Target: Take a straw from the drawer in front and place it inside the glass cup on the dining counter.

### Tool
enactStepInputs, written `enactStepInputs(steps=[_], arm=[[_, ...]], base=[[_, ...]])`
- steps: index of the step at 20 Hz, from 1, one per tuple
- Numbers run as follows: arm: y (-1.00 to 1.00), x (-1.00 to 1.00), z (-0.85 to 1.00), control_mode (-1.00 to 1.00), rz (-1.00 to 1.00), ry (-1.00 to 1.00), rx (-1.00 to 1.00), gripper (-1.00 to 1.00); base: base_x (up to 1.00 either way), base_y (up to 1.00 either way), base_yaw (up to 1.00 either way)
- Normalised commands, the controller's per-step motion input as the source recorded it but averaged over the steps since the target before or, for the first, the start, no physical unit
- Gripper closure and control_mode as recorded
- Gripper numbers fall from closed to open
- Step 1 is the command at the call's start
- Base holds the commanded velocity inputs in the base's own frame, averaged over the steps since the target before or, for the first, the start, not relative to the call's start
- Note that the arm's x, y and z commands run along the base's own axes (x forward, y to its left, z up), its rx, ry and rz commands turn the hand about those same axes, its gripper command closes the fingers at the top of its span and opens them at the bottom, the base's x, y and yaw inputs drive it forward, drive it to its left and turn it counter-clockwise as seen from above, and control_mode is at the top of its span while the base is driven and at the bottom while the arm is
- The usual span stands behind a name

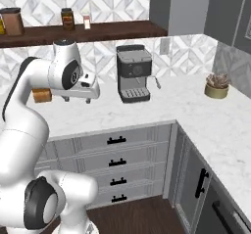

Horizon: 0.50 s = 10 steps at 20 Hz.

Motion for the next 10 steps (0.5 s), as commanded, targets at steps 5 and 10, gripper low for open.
enactStepInputs(steps=[5, 10], arm=[[0.0, 0.0, 0.0, 1.0, 0.0, 0.0, 0.0, -1.0], [0.0, 0.0, 0.0, 1.0, 0.0, 0.0, 0.0, -1.0]], base=[[0.0, 0.79, -0.62], [0.0, 0.83, -0.61]])
